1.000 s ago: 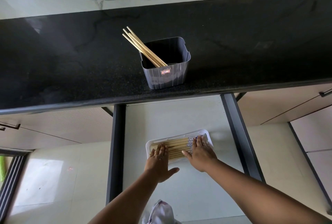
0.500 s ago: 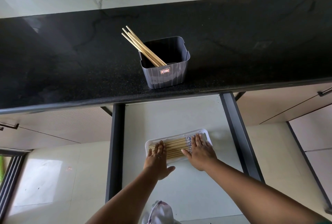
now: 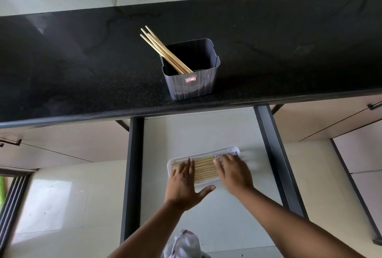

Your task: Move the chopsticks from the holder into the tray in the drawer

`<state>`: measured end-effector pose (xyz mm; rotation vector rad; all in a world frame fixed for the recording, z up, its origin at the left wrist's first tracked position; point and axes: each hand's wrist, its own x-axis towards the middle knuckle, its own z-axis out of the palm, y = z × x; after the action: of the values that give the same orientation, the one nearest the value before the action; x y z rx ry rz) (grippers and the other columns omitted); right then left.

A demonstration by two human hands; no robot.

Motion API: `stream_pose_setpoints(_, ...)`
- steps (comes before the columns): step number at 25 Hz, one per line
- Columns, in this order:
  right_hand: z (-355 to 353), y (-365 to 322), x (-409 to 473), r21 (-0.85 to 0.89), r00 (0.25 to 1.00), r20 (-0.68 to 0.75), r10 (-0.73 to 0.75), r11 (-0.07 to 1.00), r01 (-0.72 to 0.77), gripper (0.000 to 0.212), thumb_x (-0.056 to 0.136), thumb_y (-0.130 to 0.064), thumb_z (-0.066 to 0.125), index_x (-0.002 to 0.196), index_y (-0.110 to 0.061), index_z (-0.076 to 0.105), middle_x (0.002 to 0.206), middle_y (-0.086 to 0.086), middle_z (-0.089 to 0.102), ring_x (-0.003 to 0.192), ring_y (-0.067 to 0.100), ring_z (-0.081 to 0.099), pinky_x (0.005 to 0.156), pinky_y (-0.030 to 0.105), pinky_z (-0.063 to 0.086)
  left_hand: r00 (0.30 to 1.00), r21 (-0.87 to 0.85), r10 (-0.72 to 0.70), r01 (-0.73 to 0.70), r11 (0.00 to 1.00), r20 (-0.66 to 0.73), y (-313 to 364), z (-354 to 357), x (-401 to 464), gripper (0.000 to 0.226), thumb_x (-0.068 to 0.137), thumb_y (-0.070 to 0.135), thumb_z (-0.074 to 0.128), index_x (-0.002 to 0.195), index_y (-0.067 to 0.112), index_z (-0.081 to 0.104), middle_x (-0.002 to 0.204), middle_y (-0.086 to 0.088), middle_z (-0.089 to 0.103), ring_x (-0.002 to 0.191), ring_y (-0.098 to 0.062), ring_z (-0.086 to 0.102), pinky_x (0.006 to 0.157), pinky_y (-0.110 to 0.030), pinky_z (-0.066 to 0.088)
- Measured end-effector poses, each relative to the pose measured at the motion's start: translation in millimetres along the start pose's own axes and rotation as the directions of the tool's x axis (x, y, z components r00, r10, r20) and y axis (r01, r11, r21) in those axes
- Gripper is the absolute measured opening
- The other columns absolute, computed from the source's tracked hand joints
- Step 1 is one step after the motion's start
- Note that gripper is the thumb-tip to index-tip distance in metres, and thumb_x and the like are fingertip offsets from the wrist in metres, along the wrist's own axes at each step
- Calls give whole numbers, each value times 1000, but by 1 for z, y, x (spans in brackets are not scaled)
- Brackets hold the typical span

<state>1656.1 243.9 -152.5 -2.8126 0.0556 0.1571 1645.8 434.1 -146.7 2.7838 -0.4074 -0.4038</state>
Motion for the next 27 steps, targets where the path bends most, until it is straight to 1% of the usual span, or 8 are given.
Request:
stream_pose_setpoints(2, -7, 18, 11, 263, 932, -247, 266, 944, -200, 35, 96, -36, 42, 106, -11, 65, 106, 13, 66, 98, 33, 60, 79, 38, 51, 950, -179, -38, -19, 984, -311, -9, -1, -8, 79, 84, 75, 34, 130, 12, 50, 123, -3, 54, 112, -28, 52, 96, -34, 42)
stream_pose_setpoints(3, -10, 29, 18, 410, 871, -196, 450, 845, -344, 31, 97, -31, 44, 105, -9, 65, 108, 15, 64, 99, 33, 59, 81, 37, 49, 906, -330, -211, 86, 940, -367, -14, 0, -8, 75, 87, 72, 31, 129, 13, 49, 122, -6, 53, 112, -28, 50, 97, -33, 39)
stream_pose_setpoints(5, -8, 48, 31, 580, 723, 166, 671, 527, -622, 37, 101, -35, 38, 99, -9, 65, 110, 17, 64, 99, 31, 60, 83, 35, 43, 739, -752, -667, 384, 536, -99, -20, -4, -1, 82, 88, 72, 21, 136, 10, 46, 137, -13, 50, 128, -31, 44, 108, -36, 29)
stream_pose_setpoints(7, -4, 52, 36, 686, 608, 524, 597, 127, -716, 52, 101, -46, 33, 105, -6, 66, 110, 18, 66, 99, 29, 62, 89, 35, 47, 614, -870, -694, 492, -36, 376, -25, -7, 9, 91, 87, 75, 16, 129, 6, 56, 134, -17, 57, 127, -33, 50, 114, -42, 27)
stream_pose_setpoints(8, -1, 51, 36, 689, 586, 586, 560, 36, -724, 57, 100, -50, 34, 115, -6, 66, 114, 19, 67, 103, 31, 64, 95, 40, 49, 593, -841, -649, 523, -139, 475, -28, -7, 13, 95, 84, 78, 14, 124, 6, 61, 128, -18, 62, 122, -34, 54, 114, -46, 31)
stream_pose_setpoints(17, 3, 44, 31, 612, 586, 522, 619, 207, -764, 70, 96, -63, 25, 128, -11, 59, 128, 18, 62, 114, 35, 59, 101, 46, 47, 627, -819, -694, 567, 93, 355, -32, -3, 19, 78, 88, 73, 22, 129, 17, 57, 134, -13, 58, 123, -32, 52, 104, -42, 38)
stream_pose_setpoints(22, 1, 39, 30, 579, 621, 453, 640, 319, -751, 64, 99, -56, 23, 124, -12, 63, 130, 18, 61, 116, 35, 57, 90, 37, 45, 706, -800, -653, 544, 254, 273, -31, -2, 19, 72, 93, 65, 24, 142, 14, 38, 144, -15, 48, 131, -33, 46, 111, -49, 33)
stream_pose_setpoints(27, -9, 39, 24, 508, 676, 261, 689, 498, -703, 53, 103, -42, 28, 126, -4, 57, 129, 23, 59, 117, 38, 55, 94, 40, 44, 688, -806, -707, 508, 304, 167, -38, -7, 17, 67, 97, 56, 29, 144, 9, 35, 149, -14, 41, 137, -31, 38, 115, -45, 28)
